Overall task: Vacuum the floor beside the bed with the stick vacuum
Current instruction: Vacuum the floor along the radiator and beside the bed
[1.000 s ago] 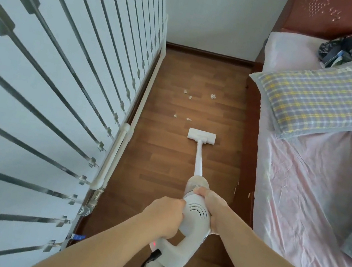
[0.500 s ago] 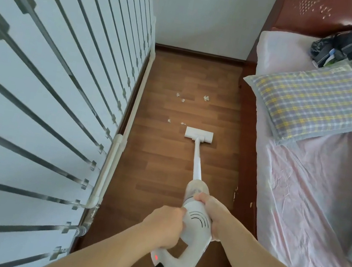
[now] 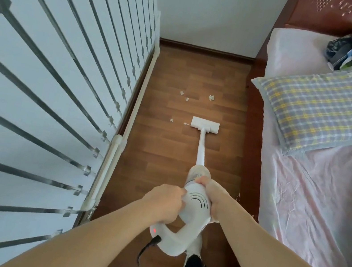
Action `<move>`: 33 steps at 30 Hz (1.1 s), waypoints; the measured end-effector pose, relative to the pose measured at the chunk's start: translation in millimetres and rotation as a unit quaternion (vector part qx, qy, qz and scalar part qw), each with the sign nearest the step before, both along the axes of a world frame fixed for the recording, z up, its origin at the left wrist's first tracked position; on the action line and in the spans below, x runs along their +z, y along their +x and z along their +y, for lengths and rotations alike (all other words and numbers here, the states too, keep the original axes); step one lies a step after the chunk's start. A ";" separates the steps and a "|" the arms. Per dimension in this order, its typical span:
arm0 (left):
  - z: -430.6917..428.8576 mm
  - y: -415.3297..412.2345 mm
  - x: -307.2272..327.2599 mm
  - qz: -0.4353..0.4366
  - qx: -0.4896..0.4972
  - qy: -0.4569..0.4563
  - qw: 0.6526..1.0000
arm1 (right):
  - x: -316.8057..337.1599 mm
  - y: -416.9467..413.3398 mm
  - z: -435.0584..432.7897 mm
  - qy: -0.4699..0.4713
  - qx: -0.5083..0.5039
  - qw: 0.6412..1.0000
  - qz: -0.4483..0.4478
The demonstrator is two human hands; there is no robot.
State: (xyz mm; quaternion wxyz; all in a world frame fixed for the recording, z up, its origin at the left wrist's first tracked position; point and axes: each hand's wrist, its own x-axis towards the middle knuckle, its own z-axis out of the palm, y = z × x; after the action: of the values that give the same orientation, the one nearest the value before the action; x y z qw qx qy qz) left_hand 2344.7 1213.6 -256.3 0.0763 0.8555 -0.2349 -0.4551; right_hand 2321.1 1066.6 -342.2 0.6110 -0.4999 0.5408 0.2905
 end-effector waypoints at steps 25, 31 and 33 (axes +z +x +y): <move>-52.3 50.3 25.0 -0.024 -0.012 0.044 0.999 | 11.6 71.2 -53.8 0.015 0.073 0.997 0.005; -6.7 0.7 37.1 -0.038 0.006 0.055 0.998 | 24.3 19.1 -4.9 0.031 0.074 0.997 0.003; 10.1 -17.3 39.6 -0.036 -0.009 0.068 0.997 | 29.7 -0.9 13.7 0.036 0.078 0.996 0.004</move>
State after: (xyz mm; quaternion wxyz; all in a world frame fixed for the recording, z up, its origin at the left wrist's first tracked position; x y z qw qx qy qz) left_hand 2327.4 1223.7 -216.7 0.0055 0.8724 -0.2133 -0.4397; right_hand 2320.2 1080.3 -312.4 0.6020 -0.5174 0.4915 0.3582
